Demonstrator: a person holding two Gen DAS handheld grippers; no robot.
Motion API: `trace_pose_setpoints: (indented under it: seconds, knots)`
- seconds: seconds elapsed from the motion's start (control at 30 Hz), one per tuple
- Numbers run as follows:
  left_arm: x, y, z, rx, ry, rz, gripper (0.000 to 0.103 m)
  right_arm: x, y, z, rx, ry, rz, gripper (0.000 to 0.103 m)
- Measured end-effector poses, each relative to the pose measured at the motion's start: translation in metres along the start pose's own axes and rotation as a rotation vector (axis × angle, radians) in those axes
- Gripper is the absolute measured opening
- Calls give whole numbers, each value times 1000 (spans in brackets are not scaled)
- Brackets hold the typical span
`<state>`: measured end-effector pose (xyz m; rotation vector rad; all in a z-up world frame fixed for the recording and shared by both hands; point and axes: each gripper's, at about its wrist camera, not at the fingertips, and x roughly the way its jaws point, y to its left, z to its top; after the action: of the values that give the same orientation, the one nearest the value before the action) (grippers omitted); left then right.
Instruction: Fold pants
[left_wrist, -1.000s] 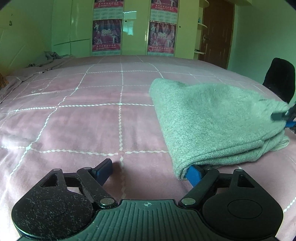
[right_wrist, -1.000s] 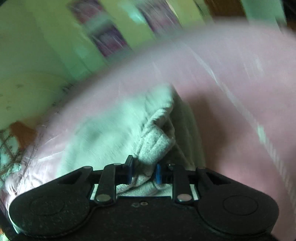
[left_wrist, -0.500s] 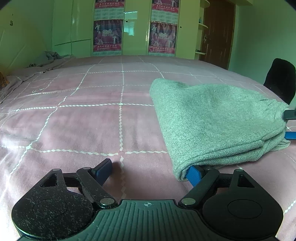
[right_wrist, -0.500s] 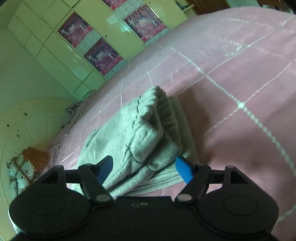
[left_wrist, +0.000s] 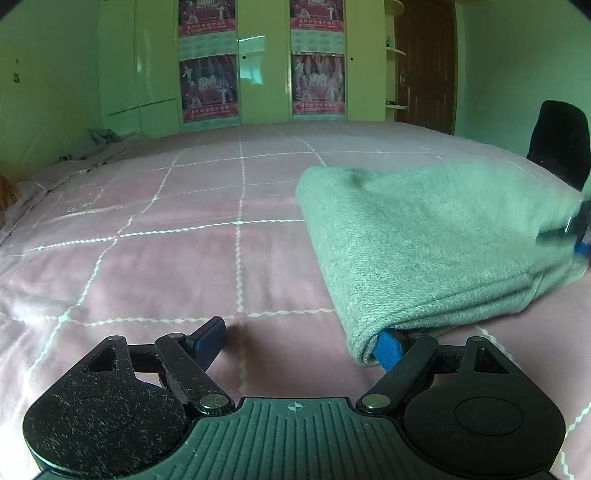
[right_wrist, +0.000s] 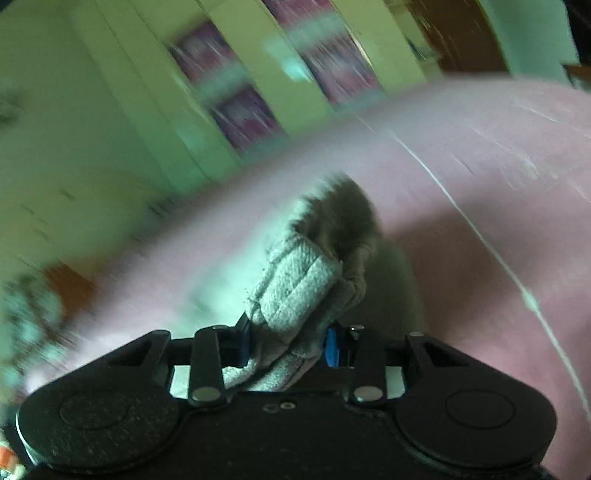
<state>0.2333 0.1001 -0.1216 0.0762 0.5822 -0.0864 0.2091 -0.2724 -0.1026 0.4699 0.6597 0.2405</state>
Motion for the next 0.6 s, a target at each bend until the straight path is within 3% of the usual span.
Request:
trace_pose_setpoints:
  seconds: [0.03, 0.07, 0.2, 0.33, 0.37, 0.43, 0.5, 0.6]
  knots:
    - [0, 1, 0, -6, 0, -3, 83, 16, -14, -5, 52, 83, -33, 36]
    - [-1, 2, 0, -15, 3, -6, 83, 20, -24, -9, 100, 93, -10, 36]
    - [0, 6, -1, -25, -2, -8, 83, 5, -11, -7, 60, 34, 4, 36]
    - [0, 2, -2, -16, -3, -17, 83, -14, 1, 3, 31, -61, 72, 36]
    - [-1, 2, -2, -12, -3, -20, 83, -11, 0, 2, 24, -51, 54, 36]
    - [-2, 0, -3, -1, -4, -17, 83, 12, -13, -4, 55, 57, -35, 35]
    - [-1, 3, -3, -10, 0, -17, 83, 15, -23, -8, 104, 50, -3, 35]
    - [-1, 3, -3, -13, 1, -17, 83, 8, -7, -11, 10, 38, -36, 36]
